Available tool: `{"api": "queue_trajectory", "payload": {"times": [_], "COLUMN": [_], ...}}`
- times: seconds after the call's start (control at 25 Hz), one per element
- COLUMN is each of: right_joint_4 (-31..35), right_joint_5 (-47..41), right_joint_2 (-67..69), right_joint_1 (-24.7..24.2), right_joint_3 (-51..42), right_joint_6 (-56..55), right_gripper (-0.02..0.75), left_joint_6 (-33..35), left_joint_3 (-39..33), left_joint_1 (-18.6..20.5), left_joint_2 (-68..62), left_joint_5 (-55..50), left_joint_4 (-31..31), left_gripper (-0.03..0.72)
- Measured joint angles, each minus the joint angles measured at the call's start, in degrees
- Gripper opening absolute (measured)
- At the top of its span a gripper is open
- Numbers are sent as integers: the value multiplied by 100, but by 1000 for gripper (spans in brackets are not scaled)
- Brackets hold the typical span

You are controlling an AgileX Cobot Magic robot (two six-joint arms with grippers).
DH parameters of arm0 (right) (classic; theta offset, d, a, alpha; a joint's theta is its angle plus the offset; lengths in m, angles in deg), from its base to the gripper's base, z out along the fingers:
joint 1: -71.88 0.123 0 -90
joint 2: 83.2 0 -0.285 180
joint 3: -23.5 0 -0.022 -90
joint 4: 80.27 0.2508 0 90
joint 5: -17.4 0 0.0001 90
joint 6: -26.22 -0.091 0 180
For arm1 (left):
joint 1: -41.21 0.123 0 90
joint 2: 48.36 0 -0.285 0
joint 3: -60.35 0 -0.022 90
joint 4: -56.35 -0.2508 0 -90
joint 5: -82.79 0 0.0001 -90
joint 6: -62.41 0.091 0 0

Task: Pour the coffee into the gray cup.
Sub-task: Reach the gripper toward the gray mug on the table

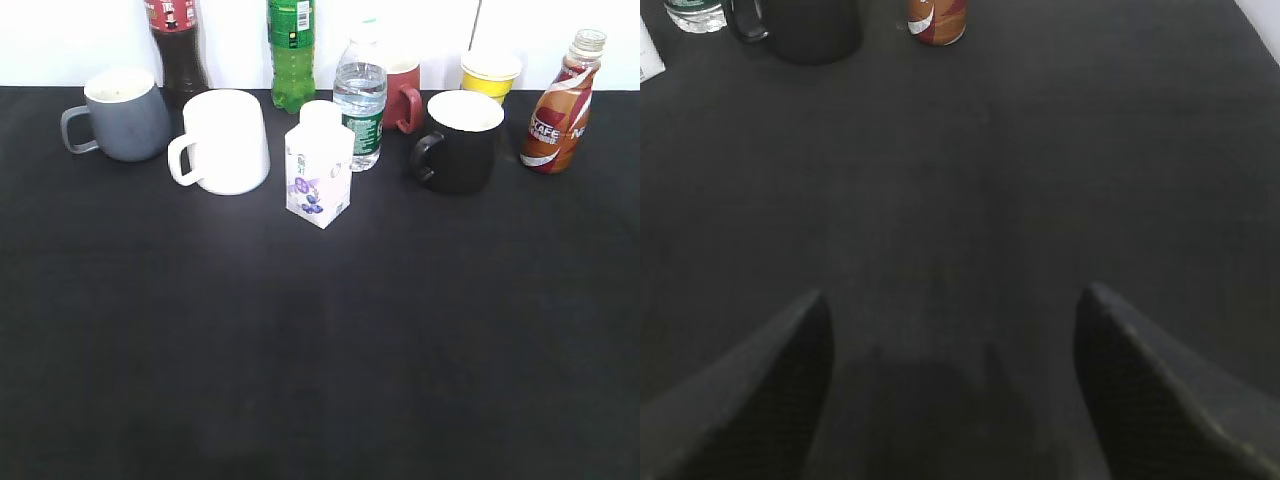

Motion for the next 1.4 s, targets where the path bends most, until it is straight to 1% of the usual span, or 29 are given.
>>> {"api": "queue_trajectory", "payload": {"times": [0.4, 0.52, 0.6, 0.68, 0.76, 0.84, 0.88, 1.0, 1.08, 1.16, 1.28, 1.32, 1.4], "right_joint_4": [0, 0, 0, 0, 0, 0, 0, 0, 0, 0, 0, 0, 0], "right_joint_5": [0, 0, 0, 0, 0, 0, 0, 0, 0, 0, 0, 0, 0], "right_joint_2": [0, 0, 0, 0, 0, 0, 0, 0, 0, 0, 0, 0, 0], "right_joint_1": [0, 0, 0, 0, 0, 0, 0, 0, 0, 0, 0, 0, 0], "right_joint_3": [0, 0, 0, 0, 0, 0, 0, 0, 0, 0, 0, 0, 0], "right_joint_6": [0, 0, 0, 0, 0, 0, 0, 0, 0, 0, 0, 0, 0], "right_gripper": [587, 587, 587, 587, 587, 587, 587, 587, 587, 587, 587, 587, 587], "left_joint_6": [0, 0, 0, 0, 0, 0, 0, 0, 0, 0, 0, 0, 0], "left_joint_3": [0, 17, 84, 84, 61, 10, -55, -408, -446, -452, -452, -452, -452], "left_joint_1": [0, 0, 0, 0, 0, 0, 0, 0, -8, -43, -43, -43, -43], "left_joint_2": [0, -139, -407, -661, -1162, -1945, -2322, -3744, -5011, -5968, -7463, -7981, -8859], "left_joint_5": [0, 82, 448, 1557, 2624, 3601, 4274, 6714, 7628, 8309, 9732, 10212, 11031], "left_joint_4": [22, 447, 492, 438, 53, -114, -119, -109, -114, -116, -143, -235, -722], "left_gripper": [581, 562, 559, 554, 554, 552, 552, 551, 551, 545, 504, 490, 454]}}
